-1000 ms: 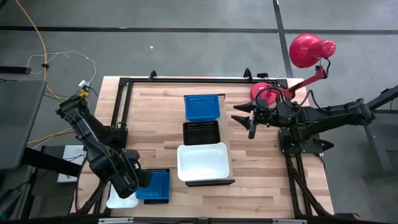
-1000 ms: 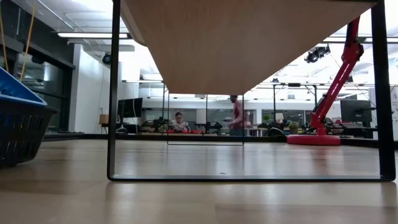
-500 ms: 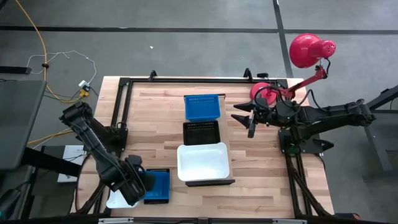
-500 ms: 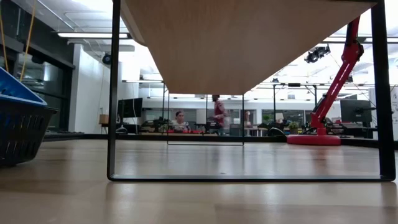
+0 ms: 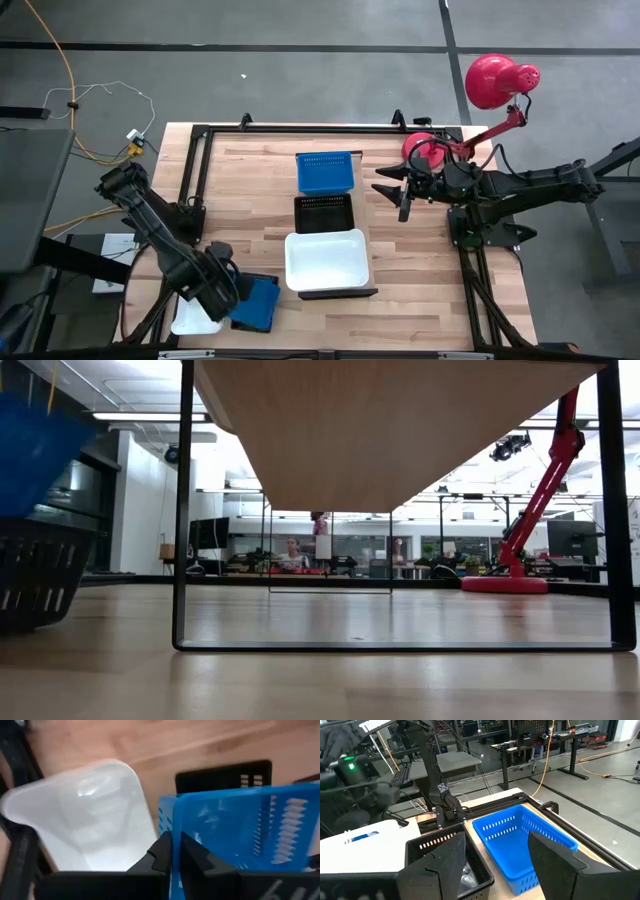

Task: Stack baskets on shelf by color
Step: Stack the blue bin on the blue bin on the shelf

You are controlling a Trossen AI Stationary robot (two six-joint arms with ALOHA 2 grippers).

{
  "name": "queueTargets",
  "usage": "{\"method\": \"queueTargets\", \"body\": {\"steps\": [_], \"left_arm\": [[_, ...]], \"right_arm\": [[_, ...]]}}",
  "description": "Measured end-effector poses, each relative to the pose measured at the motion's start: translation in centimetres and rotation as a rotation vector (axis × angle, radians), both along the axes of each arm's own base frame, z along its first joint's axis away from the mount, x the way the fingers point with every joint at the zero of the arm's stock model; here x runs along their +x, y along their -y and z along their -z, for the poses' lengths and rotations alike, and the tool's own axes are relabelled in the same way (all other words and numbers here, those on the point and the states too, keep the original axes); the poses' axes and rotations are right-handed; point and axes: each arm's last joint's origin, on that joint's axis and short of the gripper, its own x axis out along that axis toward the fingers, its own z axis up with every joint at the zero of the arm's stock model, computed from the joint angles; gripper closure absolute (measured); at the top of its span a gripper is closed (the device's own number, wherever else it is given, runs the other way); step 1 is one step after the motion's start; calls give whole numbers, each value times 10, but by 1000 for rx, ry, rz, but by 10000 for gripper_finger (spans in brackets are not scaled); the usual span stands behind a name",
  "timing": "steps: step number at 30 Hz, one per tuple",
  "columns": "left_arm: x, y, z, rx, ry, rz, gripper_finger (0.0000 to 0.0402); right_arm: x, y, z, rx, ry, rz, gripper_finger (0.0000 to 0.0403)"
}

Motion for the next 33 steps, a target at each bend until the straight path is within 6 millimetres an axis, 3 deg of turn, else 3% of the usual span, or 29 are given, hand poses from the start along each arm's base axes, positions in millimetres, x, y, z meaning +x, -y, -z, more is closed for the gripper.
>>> {"method": "queueTargets", "body": {"steps": [5,14,18,23,27,33], "left_arm": [[-22,-22,-27,51,68,1,398],[-77,-84,-79,149,339,-18,401],[-94,-119,-96,291,538,-82,401],[-108,-153,-119,530,653,-165,401],[-101,-170,-135,673,661,-172,401],[-42,-195,-144,732,685,-54,401]], "right_arm": [[0,0,0,2,1,0,199],[0,0,0,2,2,0,199],[0,0,0,2,5,0,199],[0,0,-1,8,13,0,199],[0,0,-1,70,30,11,199],[0,1,-1,99,40,41,199]]}}
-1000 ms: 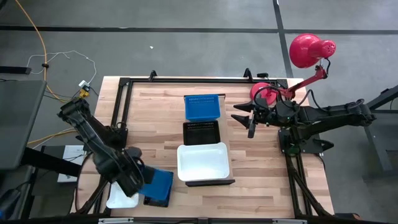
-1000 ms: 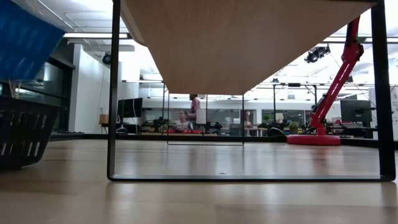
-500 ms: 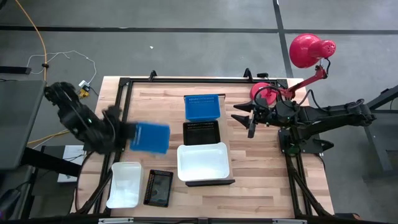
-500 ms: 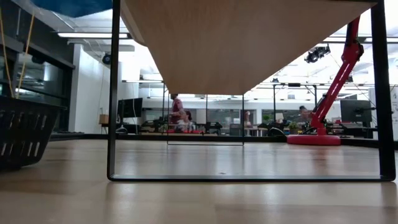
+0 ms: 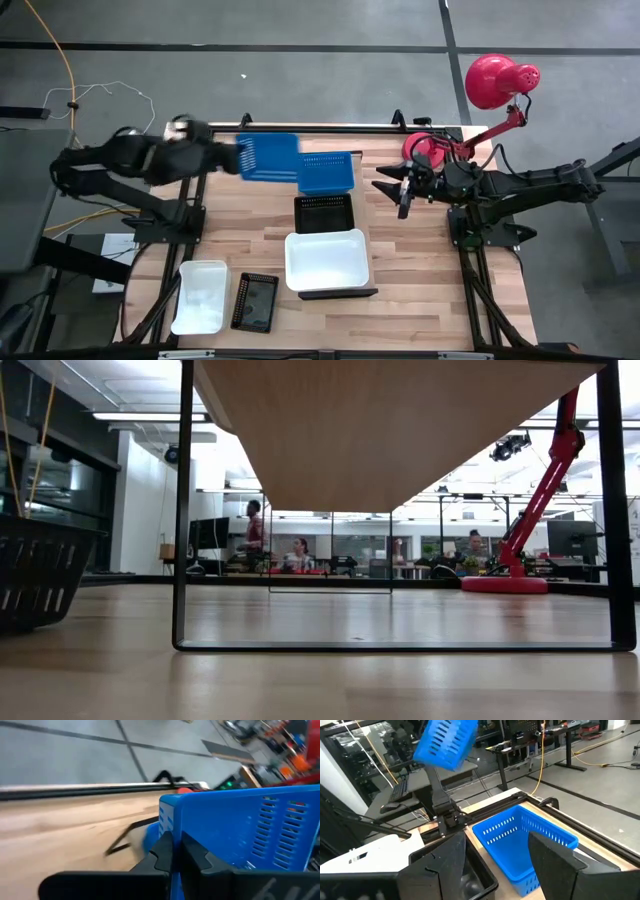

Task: Stack baskets on shelf by color
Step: Stack the blue bin on the blue bin on the shelf

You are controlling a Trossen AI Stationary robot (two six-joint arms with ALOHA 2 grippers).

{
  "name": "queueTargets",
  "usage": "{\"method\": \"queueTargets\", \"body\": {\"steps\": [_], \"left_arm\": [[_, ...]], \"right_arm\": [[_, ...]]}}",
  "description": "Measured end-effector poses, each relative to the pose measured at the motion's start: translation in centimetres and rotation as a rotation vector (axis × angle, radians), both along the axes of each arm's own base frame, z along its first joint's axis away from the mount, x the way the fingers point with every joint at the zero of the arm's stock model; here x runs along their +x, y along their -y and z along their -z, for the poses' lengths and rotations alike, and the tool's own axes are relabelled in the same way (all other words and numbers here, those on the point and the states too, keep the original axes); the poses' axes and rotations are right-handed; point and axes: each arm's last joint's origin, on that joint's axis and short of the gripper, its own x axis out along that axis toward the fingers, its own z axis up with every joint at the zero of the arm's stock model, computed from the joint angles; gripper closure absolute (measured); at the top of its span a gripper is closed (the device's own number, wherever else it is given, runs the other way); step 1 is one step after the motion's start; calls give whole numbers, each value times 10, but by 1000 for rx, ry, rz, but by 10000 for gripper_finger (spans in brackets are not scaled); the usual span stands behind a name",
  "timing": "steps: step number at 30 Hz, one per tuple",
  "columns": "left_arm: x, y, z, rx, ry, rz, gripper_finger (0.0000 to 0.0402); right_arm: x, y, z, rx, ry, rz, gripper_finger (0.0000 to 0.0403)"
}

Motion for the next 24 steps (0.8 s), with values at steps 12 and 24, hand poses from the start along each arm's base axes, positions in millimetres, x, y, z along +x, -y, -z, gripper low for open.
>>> {"method": "queueTargets", "body": {"steps": [12,24], "left_arm": [[105,-72,37,-66,-11,129,401],[129,-70,59,-145,-32,70,401]], "right_arm": [[0,0,0,-7,-2,-2,199],[0,0,0,-7,-2,-4,199]]}}
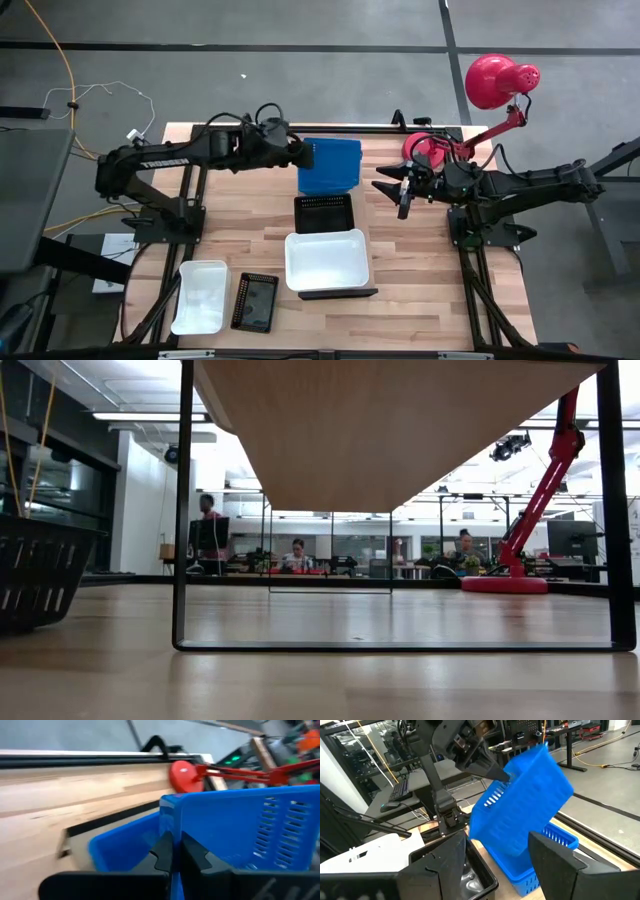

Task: Stack baskets on shelf by color
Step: Stack the blue bin on the blue bin on the shelf

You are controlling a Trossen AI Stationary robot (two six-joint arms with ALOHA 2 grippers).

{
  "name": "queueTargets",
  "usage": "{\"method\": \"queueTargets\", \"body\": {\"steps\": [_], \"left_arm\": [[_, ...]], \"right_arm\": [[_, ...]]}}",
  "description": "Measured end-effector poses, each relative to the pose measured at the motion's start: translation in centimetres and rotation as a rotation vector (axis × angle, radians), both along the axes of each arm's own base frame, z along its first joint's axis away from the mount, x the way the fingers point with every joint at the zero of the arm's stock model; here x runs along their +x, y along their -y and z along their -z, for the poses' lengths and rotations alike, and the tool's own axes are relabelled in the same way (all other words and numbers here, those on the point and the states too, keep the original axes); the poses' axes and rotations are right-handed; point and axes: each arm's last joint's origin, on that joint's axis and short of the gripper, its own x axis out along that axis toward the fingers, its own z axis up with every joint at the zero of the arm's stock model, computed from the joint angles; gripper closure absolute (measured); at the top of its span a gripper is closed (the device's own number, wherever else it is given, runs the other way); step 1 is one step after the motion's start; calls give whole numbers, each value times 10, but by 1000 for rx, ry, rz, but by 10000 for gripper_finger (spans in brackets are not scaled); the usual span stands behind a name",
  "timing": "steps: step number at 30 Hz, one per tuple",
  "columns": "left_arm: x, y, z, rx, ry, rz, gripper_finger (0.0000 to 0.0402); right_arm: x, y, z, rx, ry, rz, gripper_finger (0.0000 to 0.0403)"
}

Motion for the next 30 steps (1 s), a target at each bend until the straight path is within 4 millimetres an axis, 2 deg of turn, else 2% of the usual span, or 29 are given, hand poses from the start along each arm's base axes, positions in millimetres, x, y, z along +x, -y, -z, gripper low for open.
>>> {"method": "queueTargets", "body": {"steps": [6,16,30], "left_arm": [[-13,9,4,-16,-108,-43,401],[-10,10,2,-5,-78,-62,399],[-10,12,2,-7,-56,-94,335]], "right_arm": [[0,0,0,-4,-1,2,199],[0,1,0,-28,-7,18,199],[0,1,0,-29,-7,24,199]]}}
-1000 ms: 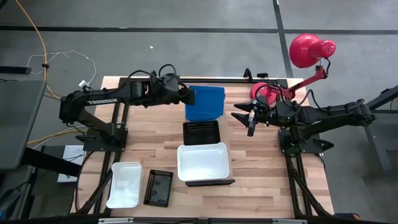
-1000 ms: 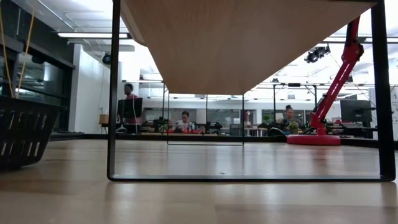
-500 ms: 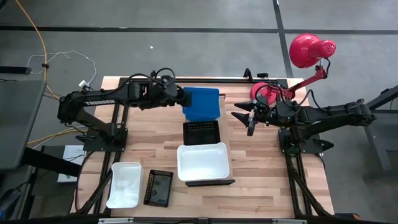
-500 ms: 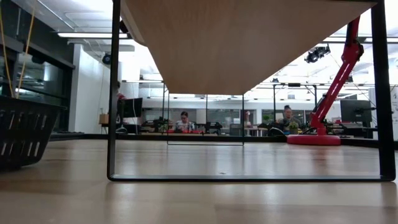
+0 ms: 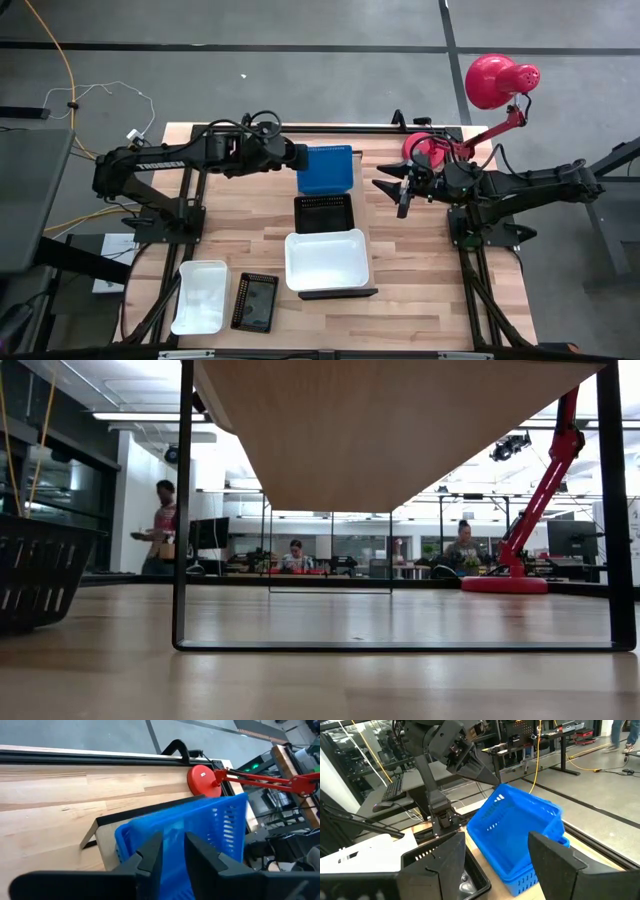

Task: Stack baskets on shelf by color
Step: Stack the blue bin on the blue bin on the shelf

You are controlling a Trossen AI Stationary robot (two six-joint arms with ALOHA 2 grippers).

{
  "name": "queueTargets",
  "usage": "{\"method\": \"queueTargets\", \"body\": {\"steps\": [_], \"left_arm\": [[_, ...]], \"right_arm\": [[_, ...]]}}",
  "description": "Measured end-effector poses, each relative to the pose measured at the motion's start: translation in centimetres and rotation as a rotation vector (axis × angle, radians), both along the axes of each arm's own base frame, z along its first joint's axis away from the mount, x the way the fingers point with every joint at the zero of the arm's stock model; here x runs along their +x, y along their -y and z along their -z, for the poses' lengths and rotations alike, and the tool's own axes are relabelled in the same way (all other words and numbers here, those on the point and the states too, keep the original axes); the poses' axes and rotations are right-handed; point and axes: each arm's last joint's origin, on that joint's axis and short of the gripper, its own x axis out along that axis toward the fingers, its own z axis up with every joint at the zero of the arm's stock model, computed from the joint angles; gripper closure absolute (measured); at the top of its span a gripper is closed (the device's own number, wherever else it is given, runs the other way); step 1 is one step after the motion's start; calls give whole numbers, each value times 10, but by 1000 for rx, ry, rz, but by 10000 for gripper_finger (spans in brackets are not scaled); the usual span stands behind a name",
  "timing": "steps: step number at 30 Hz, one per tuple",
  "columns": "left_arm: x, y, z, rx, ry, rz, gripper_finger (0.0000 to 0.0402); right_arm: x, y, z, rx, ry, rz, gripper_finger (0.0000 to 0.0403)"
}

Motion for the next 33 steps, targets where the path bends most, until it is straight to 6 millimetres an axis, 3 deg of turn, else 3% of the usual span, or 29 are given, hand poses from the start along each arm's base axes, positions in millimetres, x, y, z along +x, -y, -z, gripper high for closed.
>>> {"method": "queueTargets", "body": {"steps": [8,14,17,20,24,33], "left_arm": [[5,1,-1,40,6,39,302],[-9,-3,-19,122,39,65,282],[-8,-6,-29,229,45,132,284],[-4,-8,-32,285,52,201,319],[17,-10,-17,268,35,220,391],[57,-6,18,285,-9,112,399]], "right_arm": [[0,0,0,0,0,0,199],[0,0,-2,2,25,0,199],[0,0,-3,-6,25,-1,199],[0,0,-3,-15,24,-2,199],[0,1,-3,-17,25,21,199],[0,1,-3,-9,28,31,199]]}}
